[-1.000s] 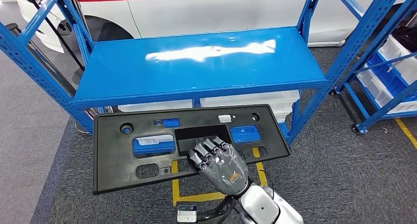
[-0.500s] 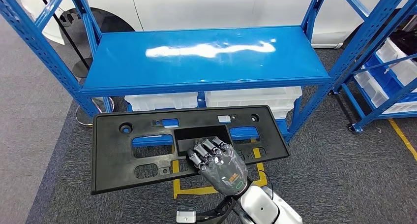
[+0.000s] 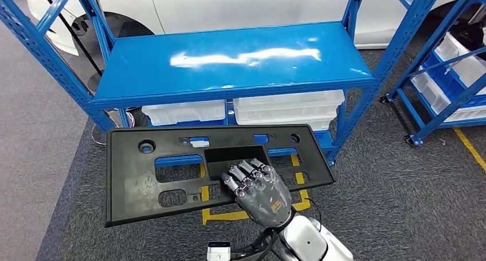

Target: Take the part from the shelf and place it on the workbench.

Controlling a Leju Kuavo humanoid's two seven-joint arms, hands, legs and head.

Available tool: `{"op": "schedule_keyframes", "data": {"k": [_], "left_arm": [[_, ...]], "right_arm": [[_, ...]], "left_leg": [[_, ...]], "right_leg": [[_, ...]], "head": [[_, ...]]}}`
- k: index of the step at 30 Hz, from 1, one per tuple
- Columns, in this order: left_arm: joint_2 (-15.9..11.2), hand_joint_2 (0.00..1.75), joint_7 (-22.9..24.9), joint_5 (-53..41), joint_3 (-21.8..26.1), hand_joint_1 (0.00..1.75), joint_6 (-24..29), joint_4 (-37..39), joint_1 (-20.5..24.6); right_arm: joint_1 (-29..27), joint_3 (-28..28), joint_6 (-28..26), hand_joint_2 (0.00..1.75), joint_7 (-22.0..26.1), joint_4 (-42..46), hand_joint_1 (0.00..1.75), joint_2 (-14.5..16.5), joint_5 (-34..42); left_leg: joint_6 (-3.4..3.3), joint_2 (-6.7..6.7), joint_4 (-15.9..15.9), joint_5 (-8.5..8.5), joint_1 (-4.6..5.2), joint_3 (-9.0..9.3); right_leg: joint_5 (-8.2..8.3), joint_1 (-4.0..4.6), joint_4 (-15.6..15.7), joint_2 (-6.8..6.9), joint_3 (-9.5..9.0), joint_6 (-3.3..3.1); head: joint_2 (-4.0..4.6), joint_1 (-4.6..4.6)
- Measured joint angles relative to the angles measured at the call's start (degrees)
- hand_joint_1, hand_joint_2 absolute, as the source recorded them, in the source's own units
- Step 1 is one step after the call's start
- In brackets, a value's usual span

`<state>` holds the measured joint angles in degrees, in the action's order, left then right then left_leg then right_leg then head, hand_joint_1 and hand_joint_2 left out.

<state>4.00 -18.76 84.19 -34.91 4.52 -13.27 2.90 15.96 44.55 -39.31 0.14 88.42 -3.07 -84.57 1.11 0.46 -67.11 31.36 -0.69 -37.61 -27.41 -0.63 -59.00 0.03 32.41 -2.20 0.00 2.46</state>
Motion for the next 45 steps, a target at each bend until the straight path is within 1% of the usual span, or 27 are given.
{"op": "schedule_keyframes", "data": {"k": [2, 3, 4, 7, 8, 10, 12, 14, 16, 17, 18, 19, 22, 23, 24, 26, 28, 30, 32, 33, 34, 35, 37, 39, 40, 42, 45], "left_arm": [[0.00, 1.75, -0.10, 0.00, 0.00, 0.00, 0.00, 0.00, -0.05], [0.00, 1.75, -0.14, 0.00, 0.00, 0.00, 0.00, 0.00, -0.07], [0.00, 1.75, -0.15, 0.00, 0.00, 0.00, 0.00, 0.00, -0.08], [-0.02, 1.75, -0.12, 0.00, 0.00, 0.00, 0.00, 0.00, 0.05], [-0.03, 1.75, -0.10, 0.00, 0.00, 0.00, 0.00, 0.00, 0.11], [-0.04, 1.75, -0.08, 0.00, 0.00, 0.00, 0.00, 0.00, 0.13], [-0.03, 1.75, -0.05, 0.03, 0.00, 0.00, 0.01, 0.00, 0.13], [-0.01, 1.75, -0.02, 0.10, 0.00, 0.00, -0.01, 0.00, 0.20], [0.01, 1.75, 0.05, 0.17, 0.00, 0.00, -0.02, 0.01, 0.19], [0.02, 1.75, 0.09, 0.20, 0.00, 0.00, -0.01, 0.01, 0.12], [0.02, 1.75, 0.11, 0.20, 0.00, 0.00, 0.01, 0.01, 0.05], [0.02, 1.75, 0.12, 0.20, 0.00, 0.00, 0.03, 0.01, 0.00], [0.03, 1.75, 0.11, 0.20, 0.00, 0.00, 0.07, 0.00, 0.00], [0.03, 1.75, 0.10, 0.20, 0.00, 0.00, 0.08, 0.00, 0.02], [0.03, 1.75, 0.07, 0.20, 0.00, 0.00, 0.09, 0.01, 0.03], [0.03, 1.75, -0.02, 0.20, 0.01, 0.00, 0.12, 0.02, 0.00], [0.03, 1.75, -0.12, 0.20, 0.04, 0.00, 0.21, 0.02, -0.06], [0.01, 1.75, -0.17, 0.20, 0.10, 0.00, 0.35, 0.02, -0.13], [0.00, 1.75, -0.18, 0.20, 0.17, 0.00, 0.43, 0.02, -0.19], [0.00, 1.75, -0.19, 0.20, 0.20, 0.00, 0.44, 0.02, -0.24], [0.00, 1.75, -0.19, 0.20, 0.26, 0.00, 0.45, 0.02, -0.30], [-0.01, 1.75, -0.19, 0.20, 0.34, 0.00, 0.45, 0.02, -0.36], [-0.13, 1.75, -0.19, 0.20, 0.54, 0.00, 0.48, 0.02, -0.42], [-0.31, 1.75, -0.27, 0.20, 0.76, 0.00, 0.54, 0.02, -0.49], [-0.38, 1.75, -0.33, 0.20, 0.85, 0.00, 0.58, 0.02, -0.49], [-0.36, 1.75, -0.39, 0.20, 0.93, 0.00, 0.61, 0.02, -0.46], [-0.36, 1.75, -0.42, 0.34, 0.94, 0.00, 0.74, 0.02, -0.46]], "right_arm": [[-0.46, -0.78, 0.00, 1.75, 1.19, 0.91, 1.75, 0.15, 0.08], [-0.71, -1.31, 0.00, 1.75, 1.86, 1.37, 1.75, 0.27, 0.32], [-0.95, -1.90, 0.00, 1.75, 2.57, 1.78, 1.75, 0.46, 0.86], [-1.39, -3.63, 0.00, 1.75, 4.13, 2.57, 1.75, 1.24, 2.90], [-1.46, -4.08, -0.01, 1.75, 4.31, 2.73, 1.75, 1.45, 3.19], [-1.59, -4.70, -0.01, 1.75, 4.50, 2.97, 1.75, 1.73, 3.40], [-1.80, -5.11, 0.00, 1.75, 4.63, 3.20, 1.75, 1.89, 3.46], [-2.06, -5.55, 0.00, 1.75, 4.92, 3.48, 1.75, 1.98, 3.72], [-2.64, -6.15, -0.01, 1.75, 5.60, 3.77, 1.75, 2.21, 4.06], [-3.05, -6.48, -0.01, 1.75, 6.01, 3.91, 1.75, 2.36, 4.16], [-3.47, -6.79, -0.01, 1.75, 6.41, 4.06, 1.75, 2.52, 4.21], [-3.79, -7.03, -0.01, 1.75, 6.74, 4.20, 1.75, 2.65, 4.29], [-4.08, -7.50, -0.01, 1.75, 7.56, 4.56, 1.75, 2.94, 5.18], [-4.12, -7.62, -0.01, 1.75, 7.82, 4.65, 1.75, 3.03, 5.66], [-4.20, -7.72, -0.01, 1.75, 8.08, 4.71, 1.75, 3.10, 6.21], [-4.44, -7.92, -0.01, 1.75, 8.77, 4.73, 1.75, 3.17, 7.60], [-4.57, -8.04, -0.01, 1.75, 9.52, 4.73, 1.75, 3.25, 9.02], [-4.63, -8.10, 0.00, 1.75, 10.10, 4.73, 1.75, 3.43, 10.02], [-4.85, -8.15, 0.01, 1.75, 10.58, 4.72, 1.75, 3.55, 10.67], [-5.00, -8.18, 0.01, 1.75, 10.78, 4.72, 1.75, 3.55, 10.92], [-5.14, -8.21, 0.01, 1.75, 10.98, 4.72, 1.75, 3.55, 11.09], [-5.25, -8.28, 0.00, 1.75, 11.23, 4.72, 1.75, 3.57, 11.20], [-5.38, -8.63, -0.01, 1.75, 12.12, 4.75, 1.75, 3.75, 11.36], [-5.56, -9.23, -0.01, 1.75, 13.21, 4.95, 1.75, 4.11, 11.61], [-5.72, -9.54, -0.01, 1.75, 13.67, 5.08, 1.75, 4.32, 11.75], [-6.13, -10.17, -0.01, 1.75, 14.38, 5.41, 1.75, 4.61, 11.98], [-6.48, -11.09, -0.02, 1.75, 15.02, 5.76, 1.75, 4.80, 12.23]], "left_leg": [[0.24, -0.01, -6.48, 3.14, -0.03, -1.95], [0.23, -0.01, -7.20, 3.18, -0.02, -1.69], [0.13, 0.00, -5.63, 2.21, -0.02, -0.26], [-0.61, 0.01, 5.99, -1.79, 0.19, 6.91], [-0.87, 0.00, 8.28, -2.28, 0.36, 8.09], [-1.27, -0.02, 9.23, -2.59, 0.67, 8.30], [-1.96, 0.11, 9.57, -3.37, 0.36, 8.00], [-2.79, 0.31, 10.00, -4.32, 0.04, 7.37], [-3.13, 0.37, 9.93, -5.07, 0.10, 6.29], [-3.10, 0.37, 9.85, -5.43, 0.11, 5.72], [-3.01, 0.37, 9.73, -5.77, 0.11, 5.16], [-2.89, 0.36, 9.56, -6.04, 0.10, 4.65], [-2.37, 0.31, 8.76, -6.52, 0.16, 3.51], [-2.08, 0.29, 8.56, -6.67, 0.25, 3.26], [-1.75, 0.27, 8.47, -6.85, 0.33, 3.09], [-0.97, 0.25, 8.56, -7.34, 0.32, 2.90], [-0.28, 0.15, 7.56, -6.42, 0.10, 2.28], [0.24, 0.04, 2.52, -2.55, -0.05, 0.21], [0.54, 0.03, -5.02, 1.58, -0.07, -2.45], [0.56, 0.02, -7.21, 2.35, -0.07, -2.97], [0.49, 0.00, -7.29, 2.05, -0.06, -2.40], [0.31, -0.08, -5.01, 0.78, -0.05, -0.67], [-0.40, -1.21, 3.13, -2.17, 0.01, 4.43], [-0.99, -2.59, 8.43, -3.18, 0.18, 7.29], [-1.16, -2.91, 9.07, -3.00, 0.30, 7.51], [-1.57, -2.16, 9.54, -3.49, 0.23, 7.46], [-2.55, -0.77, 10.46, -4.39, -0.26, 7.45]], "right_leg": [[0.59, 0.13, -0.15, 0.04, 0.93, -0.10], [0.83, 0.19, -0.27, 0.05, 1.36, -0.08], [1.05, 0.23, -0.40, 0.04, 1.72, -0.03], [1.52, 0.36, -0.78, -0.01, 2.29, 0.42], [1.74, 0.39, -0.88, -0.01, 2.46, 0.73], [2.30, 0.40, -0.87, 0.02, 2.74, 1.44], [2.06, 0.38, -1.10, 0.00, 2.97, 2.14], [-0.96, 0.31, -4.20, -0.04, 4.16, 2.69], [-5.75, 0.11, -11.22, -0.04, 6.55, 3.10], [-7.37, 0.01, -14.43, -0.04, 7.42, 3.27], [-7.95, -0.08, -16.02, -0.03, 7.49, 3.38], [-7.40, -0.16, -15.34, -0.03, 6.43, 3.43], [-3.66, -0.18, -4.21, -0.11, -0.75, 3.09], [-3.07, -0.06, -1.48, -0.17, -2.23, 2.82], [-2.95, 0.08, -0.25, -0.22, -2.73, 2.49], [-2.45, 0.24, -0.17, -0.24, -2.38, 1.71], [-1.73, 0.10, 0.05, -0.18, -1.96, 0.73], [-1.00, -0.02, 0.21, -0.18, -1.29, -0.02], [-0.42, 0.09, 0.12, -0.36, -0.43, -0.22], [-0.19, 0.16, 0.05, -0.53, -0.06, -0.21], [0.01, 0.22, -0.04, -0.78, 0.25, -0.15], [0.16, 0.27, -0.12, -1.09, 0.46, -0.07], [0.39, 0.32, -0.29, -1.73, 0.71, 0.21], [0.70, 0.28, -0.52, -2.29, 1.15, 0.72], [0.92, 0.20, -0.55, -2.57, 1.41, 1.08], [1.23, 0.14, -0.53, -3.10, 1.71, 1.82], [-1.12, 0.32, -3.05, -1.78, 2.87, 2.45]], "head": [[0.00, 0.00], [0.00, -0.01], [0.00, -0.01], [0.00, 0.00], [0.00, 0.00], [0.00, 0.01], [0.00, 0.01], [0.00, 0.06], [0.00, 0.09], [0.00, 0.08], [0.00, 0.08], [0.00, 0.08], [0.00, 0.07], [0.00, 0.07], [0.00, 0.05], [0.00, 0.05], [0.00, 0.04], [0.00, 0.00], [0.00, -0.02], [0.00, -0.02], [0.00, -0.02], [0.00, -0.03], [0.00, -0.01], [0.00, 0.01], [0.00, -0.01], [0.00, -0.02], [0.00, 0.18]]}}
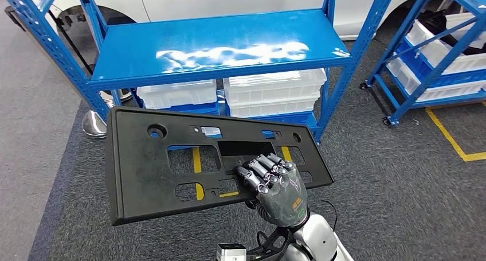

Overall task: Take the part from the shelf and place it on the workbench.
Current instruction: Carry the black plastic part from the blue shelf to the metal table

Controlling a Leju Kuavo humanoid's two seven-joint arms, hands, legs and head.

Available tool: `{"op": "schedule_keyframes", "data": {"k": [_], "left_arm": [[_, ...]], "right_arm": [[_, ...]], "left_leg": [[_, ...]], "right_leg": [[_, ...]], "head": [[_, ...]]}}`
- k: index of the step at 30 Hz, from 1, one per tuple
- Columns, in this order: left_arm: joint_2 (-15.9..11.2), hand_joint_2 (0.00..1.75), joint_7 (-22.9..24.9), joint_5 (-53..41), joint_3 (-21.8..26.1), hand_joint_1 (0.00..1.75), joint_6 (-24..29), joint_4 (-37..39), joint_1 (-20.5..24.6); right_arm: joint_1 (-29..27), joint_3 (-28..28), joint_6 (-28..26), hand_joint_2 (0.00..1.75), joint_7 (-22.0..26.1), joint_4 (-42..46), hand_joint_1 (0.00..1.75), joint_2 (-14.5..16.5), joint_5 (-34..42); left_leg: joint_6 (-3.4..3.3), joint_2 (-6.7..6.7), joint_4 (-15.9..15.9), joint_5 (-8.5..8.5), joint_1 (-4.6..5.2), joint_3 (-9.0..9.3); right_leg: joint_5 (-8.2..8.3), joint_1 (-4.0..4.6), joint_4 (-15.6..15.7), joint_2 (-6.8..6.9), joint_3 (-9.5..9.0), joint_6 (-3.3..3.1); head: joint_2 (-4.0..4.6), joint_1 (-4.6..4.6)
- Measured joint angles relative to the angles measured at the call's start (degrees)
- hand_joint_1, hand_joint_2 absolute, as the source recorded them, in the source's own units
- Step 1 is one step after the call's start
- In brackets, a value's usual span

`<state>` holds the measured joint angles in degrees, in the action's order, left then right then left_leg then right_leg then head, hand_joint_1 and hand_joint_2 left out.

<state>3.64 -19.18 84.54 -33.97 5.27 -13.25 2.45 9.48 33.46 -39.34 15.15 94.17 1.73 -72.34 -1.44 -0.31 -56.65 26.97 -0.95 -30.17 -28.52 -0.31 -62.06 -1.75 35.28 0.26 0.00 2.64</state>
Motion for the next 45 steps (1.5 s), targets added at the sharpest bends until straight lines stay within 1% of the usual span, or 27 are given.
{"op": "schedule_keyframes", "data": {"k": [2, 5, 8, 12, 14, 15, 16, 18, 19, 20, 22, 23, 24, 25, 26, 28, 30, 32, 33, 35, 37, 38, 39, 40, 41, 43, 45], "left_arm": [[-0.02, 1.75, -0.01, 0.05, 0.00, 0.00, 0.04, 0.00, -0.01], [-0.02, 1.75, -0.01, 0.05, 0.00, 0.00, 0.04, 0.00, -0.01], [-0.02, 1.75, 0.01, 0.05, 0.00, 0.00, 0.03, 0.00, -0.04], [-0.02, 1.75, 0.02, 0.05, 0.00, 0.00, 0.02, 0.00, -0.17], [-0.02, 1.75, 0.07, 0.05, 0.00, 0.00, 0.02, 0.00, -0.20], [-0.01, 1.75, 0.13, 0.05, 0.00, 0.00, 0.02, 0.00, -0.18], [0.00, 1.75, 0.20, 0.05, 0.00, 0.00, 0.02, 0.00, -0.12], [0.03, 1.75, 0.36, 0.05, 0.01, 0.00, 0.02, 0.00, 0.05], [0.03, 1.75, 0.40, 0.05, 0.01, 0.00, 0.02, 0.00, 0.08], [0.03, 1.75, 0.44, 0.05, 0.02, 0.00, 0.03, 0.00, 0.05], [0.03, 1.75, 0.49, 0.05, 0.02, 0.00, 0.04, 0.00, -0.07], [0.03, 1.75, 0.51, 0.05, 0.02, 0.00, 0.05, 0.00, -0.13], [0.03, 1.75, 0.54, 0.05, 0.02, 0.00, 0.06, 0.00, -0.16], [0.03, 1.75, 0.55, 0.05, 0.02, 0.00, 0.07, 0.00, -0.18], [0.03, 1.75, 0.56, 0.05, 0.02, 0.00, 0.07, 0.00, -0.17], [0.01, 1.75, 0.56, 0.05, 0.03, 0.00, 0.07, 0.00, -0.19], [-0.02, 1.75, 0.57, 0.05, 0.04, 0.00, 0.09, 0.00, -0.14], [-0.02, 1.75, 0.58, 0.05, 0.06, 0.00, 0.11, 0.00, 0.02], [-0.01, 1.75, 0.60, 0.11, 0.07, 0.00, 0.12, 0.00, 0.07], [0.02, 1.75, 0.60, 0.29, 0.07, 0.00, 0.12, 0.00, 0.01], [0.02, 1.75, 0.61, 0.40, 0.07, 0.00, 0.11, 0.01, -0.21], [0.02, 1.75, 0.61, 0.40, 0.07, 0.00, 0.11, 0.02, -0.34], [0.01, 1.75, 0.62, 0.40, 0.07, 0.00, 0.09, 0.03, -0.45], [0.02, 1.75, 0.64, 0.40, 0.08, 0.00, 0.04, 0.04, -0.50], [0.04, 1.75, 0.67, 0.40, 0.08, 0.00, -0.03, 0.04, -0.47], [0.12, 1.75, 0.75, 0.40, 0.08, 0.00, -0.19, 0.04, -0.30], [0.20, 1.75, 0.81, 0.40, 0.09, 0.00, -0.32, 0.03, -0.15]], "right_arm": [[-0.02, -0.22, -0.01, 1.75, 0.08, 0.05, 1.75, 0.04, 0.06], [-0.02, -0.23, -0.01, 1.75, 0.08, 0.06, 1.75, 0.05, 0.07], [-0.02, -0.34, -0.01, 1.75, 0.12, 0.09, 1.75, 0.10, 0.10], [-0.32, -0.98, -0.01, 1.75, 0.52, 0.10, 1.75, 0.20, 0.17], [-0.61, -1.29, -0.01, 1.75, 0.74, 0.10, 1.75, 0.25, 0.23], [-0.87, -1.68, -0.01, 1.75, 0.98, 0.12, 1.75, 0.31, 0.32], [-1.15, -2.23, -0.01, 1.75, 1.24, 0.25, 1.75, 0.49, 0.43], [-1.69, -3.46, -0.01, 1.75, 1.82, 0.66, 1.75, 1.00, 0.72], [-1.80, -3.83, -0.02, 1.75, 2.01, 0.88, 1.75, 1.32, 0.85], [-1.88, -4.05, -0.02, 1.75, 2.22, 1.00, 1.75, 1.57, 0.93], [-2.06, -4.31, -0.03, 1.75, 2.63, 1.08, 1.75, 1.96, 1.04], [-2.24, -4.44, -0.03, 1.75, 2.83, 1.08, 1.75, 2.03, 1.09], [-2.46, -4.58, -0.03, 1.75, 2.97, 1.08, 1.75, 2.06, 1.14], [-2.66, -4.71, -0.03, 1.75, 3.03, 1.09, 1.75, 2.07, 1.19], [-2.79, -4.83, -0.03, 1.75, 3.05, 1.13, 1.75, 2.11, 1.24], [-2.84, -4.99, -0.03, 1.75, 3.05, 1.28, 1.75, 2.23, 1.32], [-2.85, -5.07, -0.03, 1.75, 3.06, 1.44, 1.75, 2.38, 1.37], [-2.99, -5.12, -0.04, 1.75, 3.07, 1.56, 1.75, 2.49, 1.37], [-3.08, -5.17, -0.05, 1.75, 3.08, 1.66, 1.75, 2.51, 1.38], [-3.14, -5.35, -0.07, 1.75, 3.21, 1.87, 1.75, 2.52, 1.39], [-3.23, -5.59, -0.07, 1.75, 3.60, 1.99, 1.75, 2.53, 1.40], [-3.35, -5.72, -0.07, 1.75, 3.82, 2.00, 1.75, 2.54, 1.43], [-3.54, -5.92, -0.07, 1.75, 4.13, 2.00, 1.75, 2.54, 1.51], [-3.77, -6.19, -0.07, 1.75, 4.50, 2.04, 1.75, 2.54, 1.65], [-4.06, -6.54, -0.07, 1.75, 4.92, 2.17, 1.75, 2.54, 1.84], [-4.58, -7.34, -0.07, 1.75, 5.93, 2.65, 1.75, 2.54, 2.22], [-5.01, -8.07, -0.07, 1.75, 6.89, 3.21, 1.75, 2.61, 2.57]], "left_leg": [[-0.21, 0.29, 0.06, -0.12, 0.02, -0.11], [-0.22, 0.30, 0.06, -0.13, 0.02, -0.11], [-0.25, 0.48, 0.05, -0.15, 0.05, -0.20], [-0.28, 1.31, -0.02, -0.20, 0.16, -0.48], [-0.28, 1.78, -0.09, -0.24, 0.17, -0.63], [-0.23, 2.30, -0.24, -0.23, 0.18, -0.71], [0.13, 3.04, -0.51, -0.19, 0.29, -0.83], [1.36, 4.03, -1.37, 0.35, 0.42, -1.22], [2.01, 3.56, -2.73, 1.43, 0.45, -1.79], [2.40, 2.68, -5.09, 3.10, 0.34, -2.77], [2.70, 1.09, -12.63, 7.25, 0.26, -5.87], [2.76, 0.88, -15.97, 8.47, 0.24, -7.27], [2.77, 0.79, -17.58, 8.61, 0.24, -7.90], [2.71, 0.74, -16.88, 7.60, 0.24, -7.42], [2.59, 0.54, -13.88, 5.66, 0.23, -5.84], [2.16, -1.17, -5.69, 2.24, 0.19, -1.91], [1.81, -2.75, -1.59, 1.40, 0.23, -0.12], [1.46, -2.41, -1.17, 1.33, 0.25, -0.05], [1.13, -1.86, -0.94, 1.10, 0.15, -0.04], [0.36, -0.61, -0.43, 0.65, -0.09, 0.01], [-0.02, 0.66, -0.36, 0.53, 0.00, -0.06], [-0.08, 1.32, -0.40, 0.55, 0.06, -0.10], [-0.08, 1.97, -0.43, 0.57, 0.09, -0.12], [-0.05, 2.55, -0.48, 0.61, 0.10, -0.13], [0.01, 3.06, -0.53, 0.67, 0.10, -0.11], [0.33, 3.85, -0.68, 0.87, 0.20, -0.03], [0.84, 4.47, -0.88, 1.09, 0.44, -0.02]], "right_leg": [[-1.31, 0.00, -1.56, 0.58, 0.72, 0.12], [-1.39, 0.00, -1.67, 0.59, 0.77, 0.12], [-2.26, -0.07, -3.10, 0.74, 1.36, 0.21], [-5.61, -0.23, -9.90, 1.07, 4.14, 0.57], [-6.51, -0.33, -12.71, 1.14, 5.21, 0.74], [-5.16, -0.42, -10.84, 1.42, 3.89, 0.77], [-3.43, -0.29, -7.03, 2.00, 1.76, 0.46], [0.52, -0.26, 1.71, 2.60, -2.62, -0.85], [1.07, -0.21, 3.52, 2.51, -3.17, -1.62], [1.40, -0.35, 3.70, 2.01, -2.98, -2.11], [1.69, -0.34, 3.62, 1.22, -2.53, -2.50], [1.77, -0.31, 3.52, 0.76, -2.32, -2.56], [1.82, -0.28, 3.41, 0.28, -2.17, -2.57], [1.84, -0.26, 3.27, -0.26, -2.08, -2.55], [1.85, -0.26, 3.13, -0.83, -2.06, -2.52], [1.87, -0.22, 2.79, -1.89, -1.91, -2.26], [2.09, -0.26, 2.53, -2.80, -1.34, -1.61], [2.51, -0.34, 2.62, -3.73, -0.86, -0.75], [2.44, -0.32, 2.50, -3.54, -0.74, -0.41], [0.60, -0.11, 0.06, -1.50, 0.37, 0.13], [-3.03, -0.20, -6.14, 0.70, 3.07, 0.52], [-4.41, -0.32, -9.36, 1.01, 4.42, 0.68], [-4.89, -0.44, -11.29, 1.15, 5.16, 0.80], [-4.35, -0.54, -11.33, 1.29, 4.97, 0.87], [-2.94, -0.59, -9.31, 1.54, 3.78, 0.86], [0.10, -0.41, -2.05, 3.04, -0.16, 0.50], [1.13, 0.01, 2.39, 4.13, -2.27, -0.14]], "head": [[0.00, 0.07], [0.00, 0.07], [0.00, 0.08], [0.00, 0.09], [0.00, 0.09], [0.00, 0.10], [0.00, 0.09], [0.00, 0.08], [0.00, 0.05], [0.00, 0.04], [0.00, 0.02], [0.00, 0.03], [0.00, 0.03], [0.00, 0.03], [0.00, 0.03], [0.00, 0.04], [0.00, 0.04], [0.00, 0.04], [0.00, 0.05], [0.00, 0.20], [0.00, 0.32], [0.00, 0.31], [0.00, 0.32], [0.00, 0.31], [0.00, 0.31], [0.00, 0.31], [0.00, 0.29]]}}
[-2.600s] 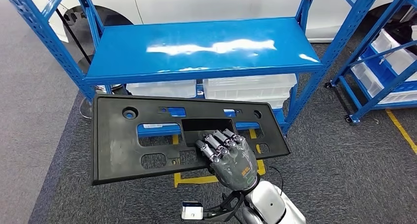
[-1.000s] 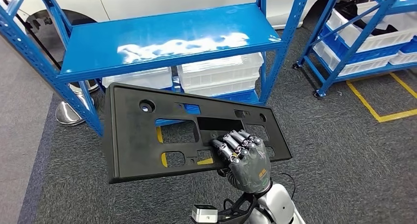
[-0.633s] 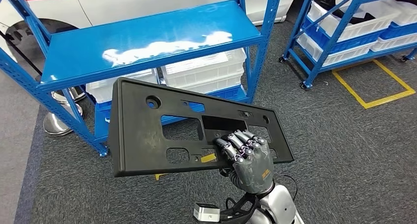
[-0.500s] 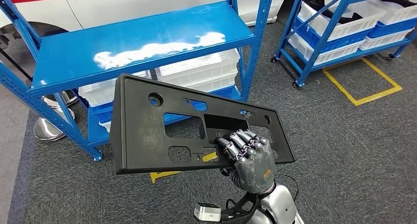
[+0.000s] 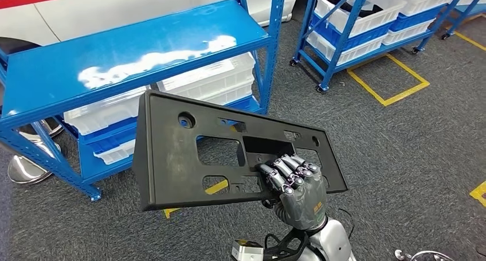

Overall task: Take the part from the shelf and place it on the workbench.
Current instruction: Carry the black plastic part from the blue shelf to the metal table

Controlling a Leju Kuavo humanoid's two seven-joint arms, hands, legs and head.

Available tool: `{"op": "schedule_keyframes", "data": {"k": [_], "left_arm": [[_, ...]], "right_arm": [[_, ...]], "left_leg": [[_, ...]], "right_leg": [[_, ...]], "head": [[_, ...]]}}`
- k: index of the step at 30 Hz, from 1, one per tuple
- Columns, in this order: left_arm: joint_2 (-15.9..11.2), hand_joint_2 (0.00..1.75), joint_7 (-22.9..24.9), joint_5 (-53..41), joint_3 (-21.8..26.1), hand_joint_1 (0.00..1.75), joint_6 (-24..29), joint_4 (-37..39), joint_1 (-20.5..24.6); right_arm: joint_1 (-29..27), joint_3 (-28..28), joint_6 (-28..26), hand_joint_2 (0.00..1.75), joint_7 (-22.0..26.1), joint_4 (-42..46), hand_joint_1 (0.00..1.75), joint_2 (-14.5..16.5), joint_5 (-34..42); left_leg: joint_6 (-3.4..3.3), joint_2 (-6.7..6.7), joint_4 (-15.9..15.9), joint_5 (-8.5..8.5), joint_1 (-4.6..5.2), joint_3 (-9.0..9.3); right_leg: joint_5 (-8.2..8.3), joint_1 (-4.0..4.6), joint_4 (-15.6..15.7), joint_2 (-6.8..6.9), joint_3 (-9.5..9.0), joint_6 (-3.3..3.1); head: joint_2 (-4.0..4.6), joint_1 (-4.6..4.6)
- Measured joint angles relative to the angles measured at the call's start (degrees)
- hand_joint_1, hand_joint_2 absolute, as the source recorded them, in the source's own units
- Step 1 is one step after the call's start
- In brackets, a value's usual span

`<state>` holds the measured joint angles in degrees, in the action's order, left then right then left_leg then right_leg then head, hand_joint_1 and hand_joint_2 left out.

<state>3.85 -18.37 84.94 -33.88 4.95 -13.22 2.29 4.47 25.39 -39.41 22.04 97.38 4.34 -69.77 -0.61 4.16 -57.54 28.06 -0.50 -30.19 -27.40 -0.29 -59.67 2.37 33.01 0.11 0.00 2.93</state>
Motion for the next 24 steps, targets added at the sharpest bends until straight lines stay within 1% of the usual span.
{"op": "schedule_keyframes", "data": {"k": [1, 3, 4, 5, 6, 7, 8, 9, 10, 11, 12, 13, 14, 15, 16, 17, 18, 19, 20, 21, 22, 23, 24], "left_arm": [[0.07, 1.75, 0.03, 0.00, -0.01, 0.00, -0.07, 0.00, 0.05], [0.24, 1.75, 0.12, 0.01, -0.01, 0.00, -0.28, 0.00, 0.18], [0.31, 1.75, 0.20, 0.01, -0.01, 0.00, -0.43, 0.00, 0.22], [0.38, 1.75, 0.31, 0.01, -0.01, 0.00, -0.58, -0.01, 0.25], [0.45, 1.75, 0.44, 0.01, -0.02, 0.00, -0.74, -0.01, 0.25], [0.53, 1.75, 0.57, 0.00, -0.02, 0.00, -0.91, -0.01, 0.22], [0.64, 1.75, 0.68, 0.00, -0.02, 0.00, -1.06, -0.01, 0.18], [0.74, 1.75, 0.75, 0.01, -0.02, 0.00, -1.20, -0.01, 0.14], [0.87, 1.75, 0.79, 0.01, -0.02, 0.00, -1.34, -0.01, 0.12], [1.00, 1.75, 0.84, 0.01, -0.02, 0.00, -1.47, -0.01, 0.13], [1.13, 1.75, 0.89, 0.01, -0.02, 0.00, -1.61, -0.01, 0.17], [1.25, 1.75, 0.95, 0.00, -0.02, 0.00, -1.74, 0.00, 0.21], [1.37, 1.75, 1.04, 0.00, -0.03, 0.00, -1.84, 0.00, 0.24], [1.49, 1.75, 1.15, 0.00, -0.05, 0.00, -1.93, 0.00, 0.31], [1.63, 1.75, 1.35, 0.00, -0.07, 0.00, -2.07, 0.00, 0.44], [1.84, 1.75, 1.79, 0.04, -0.09, 0.00, -2.23, -0.01, 0.60], [2.18, 1.75, 2.47, 0.13, -0.10, 0.00, -2.46, -0.01, 0.75], [2.64, 1.75, 3.28, 0.21, -0.11, 0.00, -2.72, -0.01, 0.85], [3.18, 1.75, 4.04, 0.29, -0.11, 0.00, -2.96, -0.01, 0.87], [3.72, 1.75, 4.56, 0.33, -0.11, 0.00, -3.14, 0.00, 0.83], [4.11, 1.75, 4.80, 0.33, -0.12, 0.00, -3.25, 0.01, 0.78], [4.35, 1.75, 4.89, 0.33, -0.13, 0.00, -3.30, 0.01, 0.72], [4.46, 1.75, 4.89, 0.35, -0.13, 0.00, -3.28, 0.02, 0.67]], "right_arm": [[-0.30, -0.41, 0.00, 1.75, 0.41, 0.25, 1.75, 0.04, 0.19], [-1.16, -1.39, -0.01, 1.75, 1.18, 0.83, 1.75, 0.12, 0.49], [-1.59, -1.95, -0.01, 1.75, 1.62, 1.14, 1.75, 0.16, 0.69], [-2.00, -2.53, -0.02, 1.75, 2.20, 1.47, 1.75, 0.27, 0.95], [-2.42, -3.18, -0.02, 1.75, 2.90, 1.79, 1.75, 0.42, 1.28], [-2.89, -3.89, -0.02, 1.75, 3.70, 2.08, 1.75, 0.55, 1.64], [-3.42, -4.63, -0.02, 1.75, 4.49, 2.28, 1.75, 0.68, 1.98], [-3.97, -5.36, -0.02, 1.75, 5.26, 2.40, 1.75, 0.75, 2.30], [-4.49, -6.08, -0.02, 1.75, 5.99, 2.46, 1.75, 0.80, 2.63], [-4.92, -6.79, -0.02, 1.75, 6.73, 2.47, 1.75, 0.87, 3.02], [-5.29, -7.51, -0.02, 1.75, 7.48, 2.52, 1.75, 0.95, 3.40], [-5.60, -8.19, -0.02, 1.75, 8.18, 2.60, 1.75, 1.07, 3.74], [-5.82, -8.84, -0.02, 1.75, 8.81, 2.69, 1.75, 1.20, 4.05], [-6.02, -9.44, -0.02, 1.75, 9.35, 2.81, 1.75, 1.36, 4.29], [-6.23, -10.00, -0.03, 1.75, 9.84, 2.92, 1.75, 1.49, 4.51], [-6.50, -10.58, -0.03, 1.75, 10.32, 3.04, 1.75, 1.58, 4.77], [-6.88, -11.22, -0.04, 1.75, 10.86, 3.23, 1.75, 1.63, 5.09], [-7.28, -11.92, -0.06, 1.75, 11.40, 3.44, 1.75, 1.65, 5.45], [-7.59, -12.61, -0.07, 1.75, 11.93, 3.64, 1.75, 1.66, 5.79], [-7.79, -13.23, -0.08, 1.75, 12.37, 3.79, 1.75, 1.69, 6.09], [-7.90, -13.75, -0.09, 1.75, 12.72, 3.87, 1.75, 1.74, 6.28], [-7.97, -14.17, -0.09, 1.75, 12.99, 3.88, 1.75, 1.79, 6.40], [-8.10, -14.53, -0.08, 1.75, 13.18, 3.87, 1.75, 1.84, 6.48]], "left_leg": [[0.26, 0.31, -0.01, 0.05, 0.14, 0.03], [0.85, 0.75, -0.08, 0.26, 0.10, 0.15], [1.14, 0.26, -0.59, 0.84, 0.02, 0.02], [1.40, -0.63, -2.02, 2.03, -0.09, -0.53], [1.59, -1.78, -4.66, 3.79, -0.19, -1.64], [1.72, -2.81, -8.31, 5.82, -0.21, -3.22], [1.81, -3.34, -12.23, 7.56, -0.23, -4.98], [1.86, -3.56, -15.29, 8.47, -0.23, -6.38], [1.85, -3.64, -16.53, 8.28, -0.23, -6.98], [1.79, -3.69, -15.46, 6.94, -0.24, -6.54], [1.68, -3.94, -12.41, 4.84, -0.26, -5.18], [1.47, -4.71, -8.38, 2.81, -0.30, -3.40], [1.27, -5.57, -4.59, 1.38, -0.35, -1.75], [1.06, -6.30, -2.08, 0.66, -0.35, -0.67], [0.85, -6.76, -0.85, 0.58, -0.29, -0.18], [0.66, -6.63, -0.57, 0.62, -0.19, -0.09], [0.32, -6.25, -0.47, 0.45, -0.20, -0.10], [-0.08, -5.83, -0.21, 0.22, -0.25, -0.05], [-0.51, -5.33, 0.06, -0.01, -0.32, -0.02], [-0.88, -4.77, 0.30, -0.20, -0.39, 0.00], [-1.07, -4.18, 0.34, -0.25, -0.34, -0.04], [-1.20, -3.56, 0.33, -0.24, -0.30, -0.11], [-1.23, -2.94, 0.31, -0.21, -0.27, -0.16]], "right_leg": [[-0.20, 0.21, 0.34, 0.01, -0.01, -0.28], [0.09, 0.10, 0.59, -0.95, 0.09, -0.83], [0.25, -0.05, 0.79, -1.36, 0.07, -1.18], [0.45, -0.22, 1.00, -1.76, 0.08, -1.56], [0.62, -0.34, 1.13, -2.16, 0.11, -1.86], [0.71, -0.33, 1.13, -2.59, 0.22, -2.06], [0.76, -0.29, 1.09, -3.07, 0.32, -2.18], [0.80, -0.25, 1.04, -3.61, 0.39, -2.22], [0.80, -0.22, 0.98, -4.18, 0.42, -2.23], [0.80, -0.21, 0.89, -4.78, 0.41, -2.22], [0.79, -0.21, 0.78, -5.39, 0.37, -2.18], [0.76, -0.22, 0.66, -5.97, 0.37, -2.08], [0.73, -0.14, 0.44, -6.55, 0.48, -1.87], [0.78, -0.11, 0.30, -7.04, 0.68, -1.55], [0.88, -0.11, 0.23, -7.48, 0.93, -1.17], [1.05, -0.14, 0.23, -7.88, 1.15, -0.76], [1.14, -0.22, 0.28, -8.02, 1.29, -0.40], [0.92, -0.24, 0.01, -7.40, 1.45, -0.12], [0.11, -0.22, -1.05, -6.28, 1.93, 0.14], [-1.33, -0.16, -3.22, -4.96, 2.88, 0.36], [-3.21, -0.19, -6.45, -3.72, 4.34, 0.56], [-5.11, -0.26, -10.22, -3.16, 6.06, 0.76], [-6.37, -0.39, -13.46, -3.00, 7.51, 0.94]], "head": [[0.00, -0.01], [0.00, -0.02], [0.00, -0.01], [0.00, -0.02], [0.00, -0.04], [0.00, -0.04], [0.00, -0.05], [0.00, -0.05], [0.00, -0.05], [0.00, -0.05], [0.00, -0.05], [0.00, -0.05], [0.00, -0.04], [0.00, -0.04], [0.00, -0.04], [0.00, -0.04], [0.00, -0.04], [0.00, -0.03], [0.00, 0.00], [0.00, 0.04], [0.00, 0.06], [0.00, 0.08], [0.00, 0.08]]}}
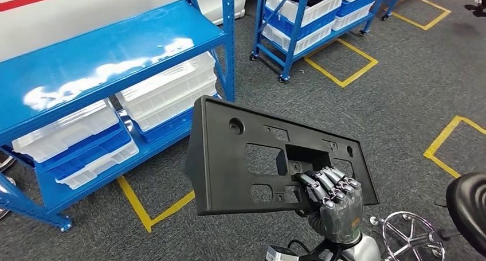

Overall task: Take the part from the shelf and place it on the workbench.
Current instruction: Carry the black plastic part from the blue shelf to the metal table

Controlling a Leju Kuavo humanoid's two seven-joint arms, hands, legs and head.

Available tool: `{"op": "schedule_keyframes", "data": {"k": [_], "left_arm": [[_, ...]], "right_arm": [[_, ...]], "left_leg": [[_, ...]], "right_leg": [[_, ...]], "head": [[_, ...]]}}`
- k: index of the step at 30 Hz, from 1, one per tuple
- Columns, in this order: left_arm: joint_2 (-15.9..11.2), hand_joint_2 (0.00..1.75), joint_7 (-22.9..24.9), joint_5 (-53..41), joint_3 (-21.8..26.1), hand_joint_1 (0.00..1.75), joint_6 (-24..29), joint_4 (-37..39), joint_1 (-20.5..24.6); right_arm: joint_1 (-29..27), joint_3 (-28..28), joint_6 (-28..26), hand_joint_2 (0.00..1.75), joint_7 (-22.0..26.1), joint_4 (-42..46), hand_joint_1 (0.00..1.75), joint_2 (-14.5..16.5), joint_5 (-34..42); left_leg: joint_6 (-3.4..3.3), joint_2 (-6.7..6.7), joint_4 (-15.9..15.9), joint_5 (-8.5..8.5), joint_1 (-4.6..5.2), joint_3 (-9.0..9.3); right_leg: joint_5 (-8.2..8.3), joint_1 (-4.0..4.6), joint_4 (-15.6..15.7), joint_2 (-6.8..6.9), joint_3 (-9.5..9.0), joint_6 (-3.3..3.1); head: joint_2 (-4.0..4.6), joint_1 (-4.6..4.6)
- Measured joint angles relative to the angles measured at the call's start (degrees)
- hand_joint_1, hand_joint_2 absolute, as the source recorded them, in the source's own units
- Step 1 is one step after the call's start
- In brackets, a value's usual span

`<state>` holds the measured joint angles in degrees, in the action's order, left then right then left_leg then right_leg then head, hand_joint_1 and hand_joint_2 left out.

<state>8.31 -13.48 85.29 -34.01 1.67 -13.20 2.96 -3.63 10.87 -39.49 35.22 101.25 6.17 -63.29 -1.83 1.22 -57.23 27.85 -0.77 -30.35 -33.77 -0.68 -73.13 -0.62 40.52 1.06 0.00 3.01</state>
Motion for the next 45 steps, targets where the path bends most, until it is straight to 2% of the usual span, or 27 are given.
{"op": "schedule_keyframes", "data": {"k": [1, 2, 4, 6, 8, 10, 12, 15, 16, 17, 19, 21, 23, 24, 25, 27, 29, 30, 31, 32, 33, 35, 37, 38, 41, 43, 45], "left_arm": [[0.03, 1.75, -0.01, 0.02, 0.00, 0.00, 0.02, 0.00, -0.01], [0.05, 1.75, -0.02, 0.04, 0.00, 0.00, 0.04, 0.00, 0.01], [0.13, 1.75, -0.07, 0.06, 0.00, 0.00, 0.07, 0.00, 0.07], [0.17, 1.75, -0.10, 0.05, 0.00, 0.00, 0.08, 0.00, 0.14], [0.18, 1.75, -0.10, 0.05, 0.00, 0.00, 0.15, 0.00, 0.23], [0.16, 1.75, -0.09, 0.06, 0.00, 0.00, 0.27, 0.00, 0.39], [0.16, 1.75, -0.05, 0.05, 0.00, 0.00, 0.35, 0.00, 0.47], [0.14, 1.75, -0.02, 0.05, 0.01, 0.00, 0.44, 0.00, 0.38], [0.12, 1.75, -0.02, 0.05, 0.02, 0.00, 0.48, 0.00, 0.32], [0.10, 1.75, -0.02, 0.06, 0.02, 0.00, 0.51, 0.00, 0.25], [0.08, 1.75, -0.01, 0.08, 0.02, 0.00, 0.56, 0.00, 0.15], [0.10, 1.75, 0.03, 0.09, 0.02, 0.00, 0.54, 0.01, 0.11], [0.16, 1.75, 0.07, 0.08, 0.02, 0.00, 0.50, 0.02, 0.13], [0.20, 1.75, 0.07, 0.09, 0.02, 0.00, 0.48, 0.02, 0.16], [0.26, 1.75, 0.08, 0.11, 0.02, 0.00, 0.48, 0.02, 0.18], [0.39, 1.75, 0.08, 0.15, 0.02, 0.00, 0.49, 0.02, 0.19], [0.45, 1.75, 0.08, 0.15, 0.02, 0.00, 0.50, 0.03, 0.14], [0.45, 1.75, 0.08, 0.15, 0.02, 0.00, 0.51, 0.03, 0.10], [0.44, 1.75, 0.08, 0.15, 0.02, 0.00, 0.53, 0.04, 0.06], [0.43, 1.75, 0.08, 0.15, 0.02, 0.00, 0.55, 0.04, 0.05], [0.43, 1.75, 0.08, 0.15, 0.02, 0.00, 0.56, 0.04, 0.07], [0.43, 1.75, 0.08, 0.15, 0.02, 0.00, 0.56, 0.04, 0.17], [0.43, 1.75, 0.08, 0.15, 0.02, 0.00, 0.56, 0.04, 0.29], [0.43, 1.75, 0.08, 0.15, 0.02, 0.00, 0.56, 0.04, 0.35], [0.41, 1.75, 0.07, 0.15, 0.02, 0.00, 0.57, 0.04, 0.52], [0.36, 1.75, 0.03, 0.15, 0.02, 0.00, 0.53, 0.04, 0.56], [0.32, 1.75, 0.00, 0.14, 0.02, 0.00, 0.50, 0.04, 0.54]], "right_arm": [[-0.16, -0.33, 0.00, 1.75, 0.16, -0.01, 1.75, 0.02, 0.03], [-0.28, -0.62, 0.00, 1.75, 0.24, -0.01, 1.75, 0.03, 0.04], [-0.40, -1.07, -0.01, 1.75, 0.29, 0.00, 1.75, 0.09, 0.04], [-0.37, -1.32, -0.01, 1.75, 0.38, 0.02, 1.75, 0.27, 0.04], [-0.39, -1.50, -0.01, 1.75, 0.59, 0.04, 1.75, 0.54, 0.04], [-0.47, -1.72, -0.02, 1.75, 0.84, 0.16, 1.75, 0.79, 0.04], [-0.44, -1.88, -0.05, 1.75, 0.97, 0.32, 1.75, 1.11, 0.04], [-0.43, -1.96, -0.07, 1.75, 0.99, 0.39, 1.75, 1.56, 0.02], [-0.47, -1.96, -0.07, 1.75, 0.99, 0.38, 1.75, 1.60, 0.02], [-0.48, -1.97, -0.07, 1.75, 0.99, 0.38, 1.75, 1.61, 0.02], [-0.49, -2.01, -0.07, 1.75, 0.99, 0.39, 1.75, 1.68, 0.02], [-0.47, -2.04, -0.07, 1.75, 1.02, 0.40, 1.75, 1.77, 0.08], [-0.50, -2.08, -0.09, 1.75, 1.09, 0.43, 1.75, 1.84, 0.18], [-0.55, -2.14, -0.10, 1.75, 1.13, 0.44, 1.75, 1.87, 0.21], [-0.62, -2.23, -0.12, 1.75, 1.14, 0.45, 1.75, 1.90, 0.26], [-0.63, -2.42, -0.14, 1.75, 1.15, 0.47, 1.75, 1.90, 0.37], [-0.58, -2.50, -0.14, 1.75, 1.15, 0.48, 1.75, 1.90, 0.49], [-0.58, -2.50, -0.14, 1.75, 1.15, 0.46, 1.75, 1.90, 0.52], [-0.64, -2.50, -0.14, 1.75, 1.15, 0.46, 1.75, 1.89, 0.54], [-0.68, -2.51, -0.14, 1.75, 1.15, 0.45, 1.75, 1.89, 0.55], [-0.70, -2.52, -0.14, 1.75, 1.15, 0.45, 1.75, 1.89, 0.55], [-0.69, -2.54, -0.14, 1.75, 1.15, 0.45, 1.75, 1.89, 0.56], [-0.65, -2.55, -0.14, 1.75, 1.15, 0.46, 1.75, 1.89, 0.57], [-0.64, -2.55, -0.14, 1.75, 1.15, 0.48, 1.75, 1.89, 0.58], [-0.69, -2.57, -0.15, 1.75, 1.15, 0.50, 1.75, 1.90, 0.61], [-0.60, -2.59, -0.16, 1.75, 1.16, 0.51, 1.75, 1.95, 0.59], [-0.50, -2.61, -0.16, 1.75, 1.18, 0.49, 1.75, 2.04, 0.56]], "left_leg": [[-0.01, 0.64, -0.02, 0.04, 0.02, -0.02], [0.01, 1.19, -0.05, 0.10, 0.02, 0.00], [0.23, 2.10, -0.12, 0.29, 0.04, 0.18], [0.77, 2.75, -0.32, 0.60, 0.35, 0.32], [1.35, 3.46, -0.35, 0.78, 0.65, 0.43], [1.89, 3.93, -0.40, 1.09, 0.57, 0.62], [2.37, 2.32, -2.91, 3.17, 0.39, -0.25], [2.63, -0.55, -13.74, 8.61, 0.30, -5.03], [2.62, -0.79, -16.31, 9.16, 0.30, -6.25], [2.54, -0.89, -16.70, 8.48, 0.31, -6.52], [2.21, -1.37, -11.32, 4.39, 0.30, -4.27], [1.82, -3.05, -4.04, 1.26, 0.26, -1.25], [1.54, -4.04, -1.23, 0.89, 0.28, -0.23], [1.38, -3.76, -0.88, 0.87, 0.28, -0.14], [1.06, -3.31, -0.75, 0.68, 0.23, -0.13], [0.29, -2.29, -0.21, 0.31, 0.11, 0.07], [-0.25, -1.13, 0.02, 0.22, 0.21, 0.13], [-0.38, -0.52, 0.00, 0.27, 0.28, 0.11], [-0.41, 0.09, -0.02, 0.32, 0.33, 0.12], [-0.40, 0.66, -0.04, 0.38, 0.34, 0.15], [-0.34, 1.17, -0.06, 0.47, 0.34, 0.24], [-0.01, 2.05, -0.13, 0.80, 0.34, 0.61], [0.55, 2.68, -0.30, 1.15, 0.60, 0.88], [0.81, 2.97, -0.32, 1.25, 0.72, 0.94], [1.69, 3.64, -0.37, 1.65, 0.74, 1.16], [2.20, 2.11, -3.09, 3.76, 0.58, 0.17], [2.37, -0.11, -10.45, 7.66, 0.53, -3.17]], "right_leg": [[-0.21, -0.13, -1.62, 0.11, 0.65, 0.14], [0.62, -0.25, -1.14, 0.26, 0.28, 0.22], [4.22, -0.38, 5.39, 1.33, -3.31, 0.15], [6.19, -0.01, 11.93, 3.08, -6.65, -0.25], [6.14, 0.43, 13.77, 3.45, -7.29, -0.77], [6.35, 0.28, 13.99, 2.46, -7.17, -1.42], [6.62, 0.02, 14.32, 1.57, -7.23, -2.21], [6.75, 0.12, 14.37, 0.08, -7.15, -2.85], [6.76, 0.21, 14.35, -0.54, -7.16, -2.88], [6.76, 0.27, 14.31, -1.19, -7.20, -2.88], [6.73, 0.32, 14.18, -2.52, -7.37, -2.84], [6.68, 0.46, 13.89, -3.67, -7.22, -2.58], [6.86, 0.46, 13.71, -4.52, -6.68, -2.03], [7.02, 0.42, 13.73, -4.97, -6.46, -1.70], [7.02, 0.37, 13.68, -4.85, -6.34, -1.39], [5.65, 0.42, 11.84, -2.93, -5.53, -0.83], [2.20, 0.29, 5.64, -0.52, -2.70, -0.23], [0.55, 0.14, 1.84, -0.11, -0.88, 0.06], [-0.32, -0.04, -1.04, 0.04, 0.49, 0.29], [-0.14, -0.20, -2.04, 0.14, 0.97, 0.45], [1.05, -0.35, -0.87, 0.31, 0.35, 0.54], [4.64, -0.49, 6.63, 1.70, -3.61, 0.51], [6.38, -0.10, 12.64, 3.33, -6.64, 0.01], [6.24, 0.14, 13.45, 3.64, -6.94, -0.31], [6.44, 0.24, 13.74, 2.26, -6.77, -1.31], [6.73, -0.01, 14.14, 1.35, -6.84, -2.12], [6.85, 0.02, 14.22, 0.45, -6.76, -2.62]], "head": [[0.00, -0.01], [0.00, 0.00], [0.00, 0.00], [0.00, -0.03], [0.00, -0.05], [0.00, -0.06], [0.00, -0.08], [0.00, -0.09], [0.00, -0.09], [0.00, -0.08], [0.00, -0.09], [0.00, -0.08], [0.00, -0.07], [0.00, -0.07], [0.00, -0.07], [0.00, -0.01], [0.00, 0.04], [0.00, 0.03], [0.00, 0.03], [0.00, 0.03], [0.00, 0.03], [0.00, 0.03], [0.00, 0.00], [0.00, -0.01], [0.00, -0.03], [0.00, -0.05], [0.00, -0.06]]}}
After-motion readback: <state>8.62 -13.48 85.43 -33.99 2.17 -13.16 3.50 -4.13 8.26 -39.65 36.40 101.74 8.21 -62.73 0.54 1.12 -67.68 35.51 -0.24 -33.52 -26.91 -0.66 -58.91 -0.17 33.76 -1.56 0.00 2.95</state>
